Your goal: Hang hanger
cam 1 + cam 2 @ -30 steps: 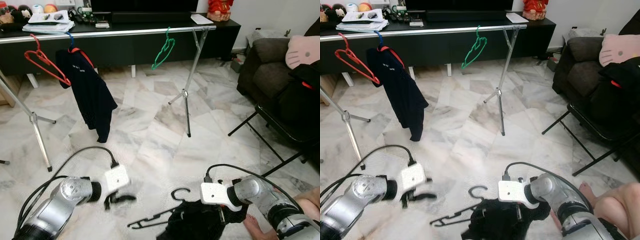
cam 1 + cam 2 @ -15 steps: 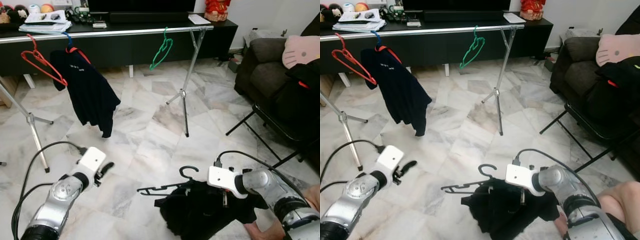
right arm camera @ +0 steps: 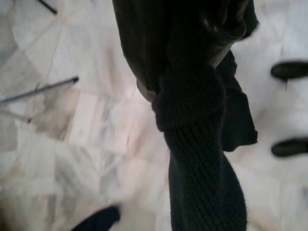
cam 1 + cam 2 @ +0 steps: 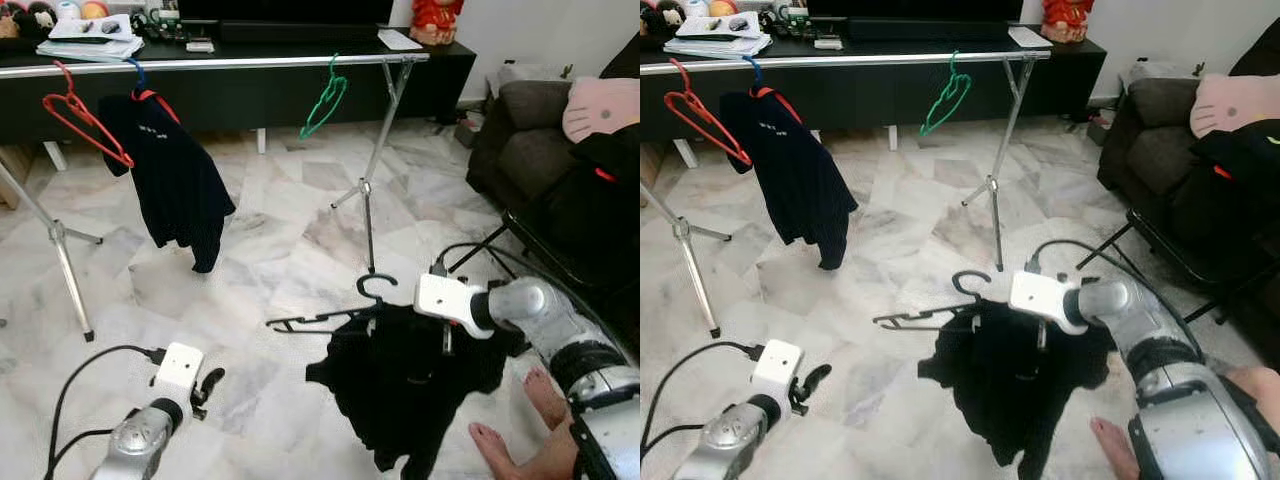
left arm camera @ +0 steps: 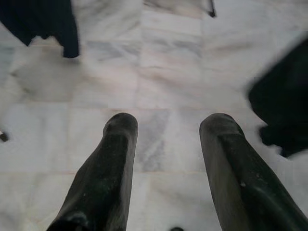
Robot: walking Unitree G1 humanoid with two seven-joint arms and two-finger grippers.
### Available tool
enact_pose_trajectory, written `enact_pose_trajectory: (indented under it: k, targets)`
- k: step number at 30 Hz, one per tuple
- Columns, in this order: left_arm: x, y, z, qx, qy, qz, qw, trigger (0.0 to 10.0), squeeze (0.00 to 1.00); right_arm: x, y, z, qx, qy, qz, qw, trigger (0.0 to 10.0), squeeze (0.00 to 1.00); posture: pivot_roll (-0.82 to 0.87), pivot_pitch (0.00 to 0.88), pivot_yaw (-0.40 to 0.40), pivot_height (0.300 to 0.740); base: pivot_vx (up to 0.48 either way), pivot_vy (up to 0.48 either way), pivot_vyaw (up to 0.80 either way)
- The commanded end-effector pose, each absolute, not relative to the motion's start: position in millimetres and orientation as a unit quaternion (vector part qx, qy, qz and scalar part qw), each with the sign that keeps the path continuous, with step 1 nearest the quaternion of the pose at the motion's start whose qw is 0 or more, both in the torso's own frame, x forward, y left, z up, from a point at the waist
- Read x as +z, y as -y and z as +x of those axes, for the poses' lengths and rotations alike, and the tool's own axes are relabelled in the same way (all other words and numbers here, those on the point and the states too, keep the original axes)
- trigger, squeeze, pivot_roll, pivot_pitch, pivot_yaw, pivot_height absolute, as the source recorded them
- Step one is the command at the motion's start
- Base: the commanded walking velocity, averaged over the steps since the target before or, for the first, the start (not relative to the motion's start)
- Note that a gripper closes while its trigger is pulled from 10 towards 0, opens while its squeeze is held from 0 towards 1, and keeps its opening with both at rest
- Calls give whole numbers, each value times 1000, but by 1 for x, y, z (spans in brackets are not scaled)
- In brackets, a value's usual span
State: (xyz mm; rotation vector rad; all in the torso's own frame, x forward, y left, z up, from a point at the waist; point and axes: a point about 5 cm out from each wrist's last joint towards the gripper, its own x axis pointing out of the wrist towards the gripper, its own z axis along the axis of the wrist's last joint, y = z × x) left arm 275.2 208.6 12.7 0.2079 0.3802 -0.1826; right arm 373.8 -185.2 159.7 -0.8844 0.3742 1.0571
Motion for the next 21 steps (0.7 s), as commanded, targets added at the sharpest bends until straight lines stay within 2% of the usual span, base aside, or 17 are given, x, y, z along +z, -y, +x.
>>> enact_pose_trajectory:
  k: [1,6,21]
  targets:
    - [7,-200,272,-109,-189,96,971,10000,0,181,174,379,503,-123,-386,764,0,0,-22,100,-122,740,0,0,0]
    - [10,-191,275,-137,-166,72,974,10000,0,187,163,379,524,-96,-372,760,0,0,-28,89,-118,740,0,0,0]
    - [19,-180,286,-183,-135,74,971,10000,0,202,141,380,554,-44,-370,744,0,0,-36,56,-110,740,0,0,0]
